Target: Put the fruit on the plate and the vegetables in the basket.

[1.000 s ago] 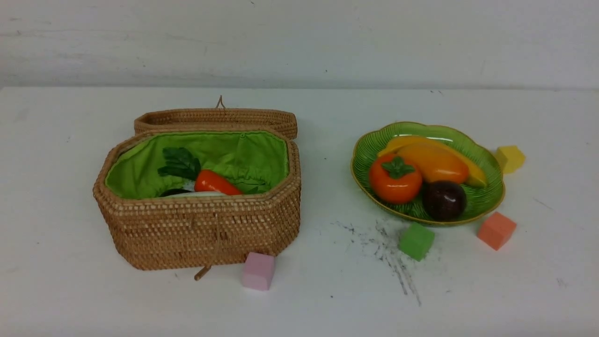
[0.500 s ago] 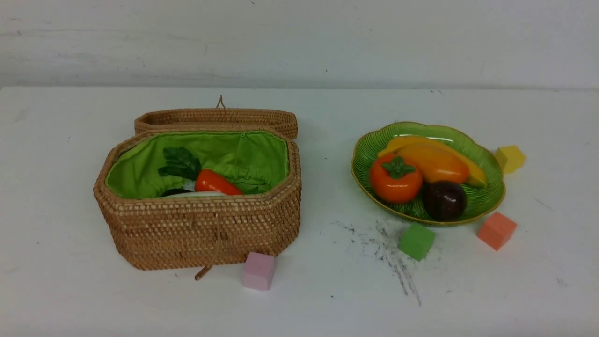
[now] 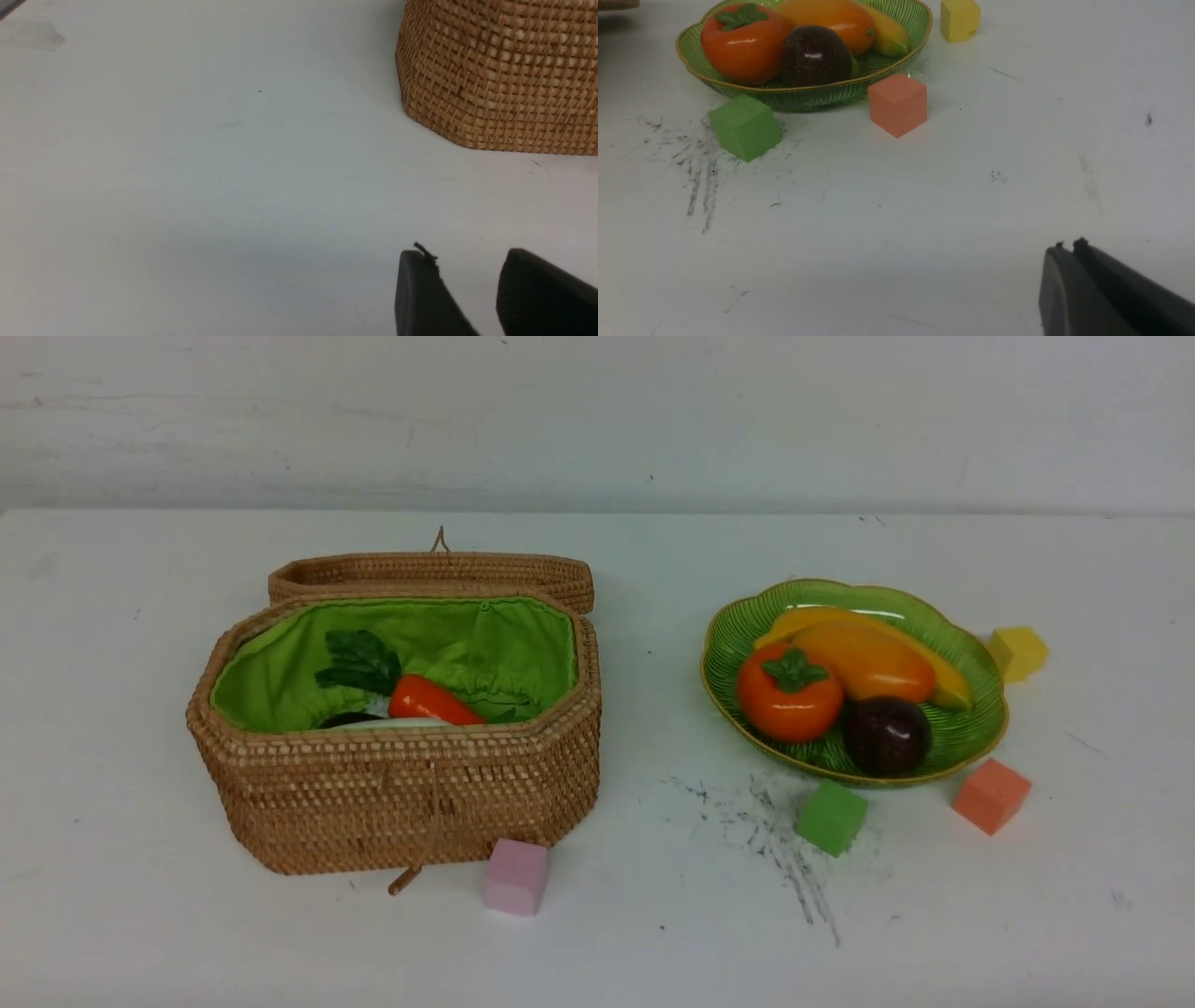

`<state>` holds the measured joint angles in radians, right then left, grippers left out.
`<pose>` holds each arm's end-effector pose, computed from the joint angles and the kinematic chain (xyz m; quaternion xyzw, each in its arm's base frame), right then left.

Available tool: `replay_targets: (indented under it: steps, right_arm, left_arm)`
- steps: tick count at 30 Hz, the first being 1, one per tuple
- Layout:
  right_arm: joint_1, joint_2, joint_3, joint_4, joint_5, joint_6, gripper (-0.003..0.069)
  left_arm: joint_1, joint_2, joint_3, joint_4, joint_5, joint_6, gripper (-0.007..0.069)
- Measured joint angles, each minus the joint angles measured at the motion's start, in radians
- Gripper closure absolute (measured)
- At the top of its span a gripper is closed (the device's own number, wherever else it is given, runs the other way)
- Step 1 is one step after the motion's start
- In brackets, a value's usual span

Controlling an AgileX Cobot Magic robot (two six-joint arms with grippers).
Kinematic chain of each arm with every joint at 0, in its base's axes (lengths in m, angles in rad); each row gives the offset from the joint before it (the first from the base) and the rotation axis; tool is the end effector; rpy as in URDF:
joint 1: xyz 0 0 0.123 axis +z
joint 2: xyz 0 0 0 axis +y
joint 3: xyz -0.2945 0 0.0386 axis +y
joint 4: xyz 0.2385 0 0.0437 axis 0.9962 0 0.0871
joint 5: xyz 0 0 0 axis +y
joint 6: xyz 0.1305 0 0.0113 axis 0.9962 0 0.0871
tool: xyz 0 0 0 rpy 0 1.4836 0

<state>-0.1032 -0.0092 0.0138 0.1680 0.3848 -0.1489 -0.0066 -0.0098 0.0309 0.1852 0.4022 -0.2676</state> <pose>0.0693 0.0011 0.1631 0.0256 0.8034 -0.0034 0.5948 0.0681 0.0090 0.1549 -0.0576 0.8113 -0.0007 0.5818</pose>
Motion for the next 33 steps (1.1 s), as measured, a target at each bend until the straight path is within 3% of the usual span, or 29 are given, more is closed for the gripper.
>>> replay_targets:
  steps: [9,15,33]
  right_arm:
    - [0.000,0.000,0.000,0.000,0.000,0.000,0.0625]
    - [0.000,0.000,0.000,0.000,0.000,0.000,0.0624]
    - [0.000,0.000,0.000,0.000,0.000,0.000,0.0608]
  left_arm:
    - [-0.006,0.000,0.000,0.000,-0.002,0.000,0.0386]
    - [-0.094,0.000,0.000,0.006,-0.004,0.000,0.0386]
    - [-0.145,0.000,0.000,0.006,-0.004,0.000,0.0386]
